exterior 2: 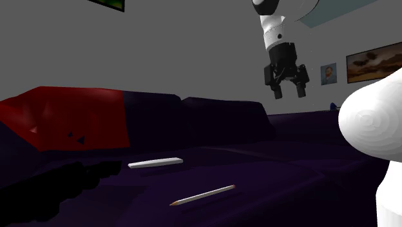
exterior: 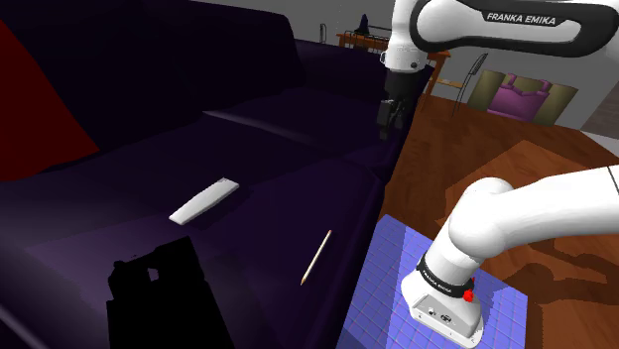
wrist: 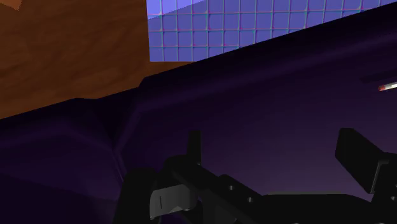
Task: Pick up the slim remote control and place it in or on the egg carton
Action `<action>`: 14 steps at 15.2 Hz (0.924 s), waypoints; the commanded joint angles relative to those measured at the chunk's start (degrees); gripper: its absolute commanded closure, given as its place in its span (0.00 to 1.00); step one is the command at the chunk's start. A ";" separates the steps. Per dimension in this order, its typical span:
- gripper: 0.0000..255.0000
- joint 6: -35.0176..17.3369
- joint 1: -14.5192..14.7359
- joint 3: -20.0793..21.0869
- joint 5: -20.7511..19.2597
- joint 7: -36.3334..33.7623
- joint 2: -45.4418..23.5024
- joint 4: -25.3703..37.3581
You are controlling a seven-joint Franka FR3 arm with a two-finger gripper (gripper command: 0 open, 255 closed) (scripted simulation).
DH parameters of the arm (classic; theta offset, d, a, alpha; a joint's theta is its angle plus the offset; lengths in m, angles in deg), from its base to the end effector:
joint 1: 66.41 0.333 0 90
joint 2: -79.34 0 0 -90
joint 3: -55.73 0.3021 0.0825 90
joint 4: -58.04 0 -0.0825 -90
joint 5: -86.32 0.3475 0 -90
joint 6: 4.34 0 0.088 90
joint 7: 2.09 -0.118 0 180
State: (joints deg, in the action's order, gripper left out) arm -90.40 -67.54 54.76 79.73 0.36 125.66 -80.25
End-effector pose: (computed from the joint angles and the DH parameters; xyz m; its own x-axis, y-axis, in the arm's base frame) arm 0.2634 -0.0251 0.5460 0.9943 0.0047 -0.1070 0.0152 -0.9951 0.0980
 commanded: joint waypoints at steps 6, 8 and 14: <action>0.00 -3.49 0.04 7.17 6.65 -13.53 -0.43 -3.13; 0.00 -5.29 0.01 10.14 9.26 -18.85 -1.45 -3.72; 0.00 -11.84 -0.54 19.04 15.86 -34.61 -7.43 -3.12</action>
State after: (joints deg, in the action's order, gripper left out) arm -100.99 -67.81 72.23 94.58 -31.26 119.99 -84.18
